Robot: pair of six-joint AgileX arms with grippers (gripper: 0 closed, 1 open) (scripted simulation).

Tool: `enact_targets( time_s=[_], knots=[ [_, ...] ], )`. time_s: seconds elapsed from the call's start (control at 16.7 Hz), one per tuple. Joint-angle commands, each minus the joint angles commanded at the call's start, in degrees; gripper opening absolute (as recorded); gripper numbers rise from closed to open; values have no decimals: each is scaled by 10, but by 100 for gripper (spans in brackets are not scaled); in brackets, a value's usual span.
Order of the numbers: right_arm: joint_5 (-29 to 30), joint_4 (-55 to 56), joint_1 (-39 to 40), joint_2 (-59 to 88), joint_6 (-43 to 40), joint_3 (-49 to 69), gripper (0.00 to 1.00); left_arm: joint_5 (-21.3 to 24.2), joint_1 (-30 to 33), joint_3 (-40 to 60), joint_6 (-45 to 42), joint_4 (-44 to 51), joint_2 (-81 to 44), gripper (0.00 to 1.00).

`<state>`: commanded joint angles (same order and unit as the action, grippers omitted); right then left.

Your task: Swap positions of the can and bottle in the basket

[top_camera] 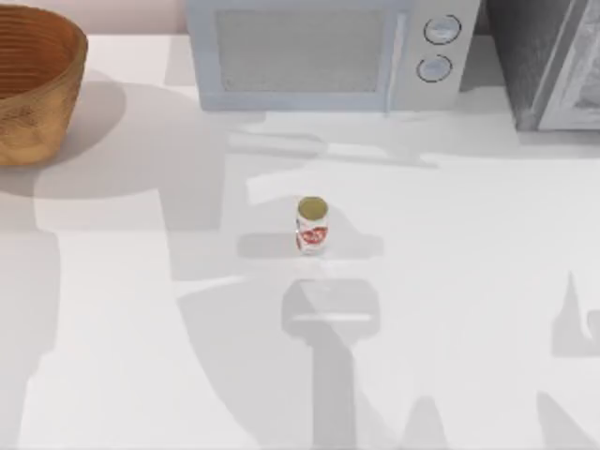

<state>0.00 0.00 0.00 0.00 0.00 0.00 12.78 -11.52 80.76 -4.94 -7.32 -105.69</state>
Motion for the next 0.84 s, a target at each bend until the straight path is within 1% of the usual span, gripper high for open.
enact_targets(
  time_s=[0.48, 0.54, 0.84],
  knots=[
    [0, 0, 0, 0, 0, 0, 100, 0, 0, 0, 0, 0, 0, 98],
    [0, 0, 0, 0, 0, 0, 100, 0, 0, 0, 0, 0, 0, 100],
    [0, 0, 0, 0, 0, 0, 100, 0, 0, 0, 0, 0, 0, 100]
  ],
)
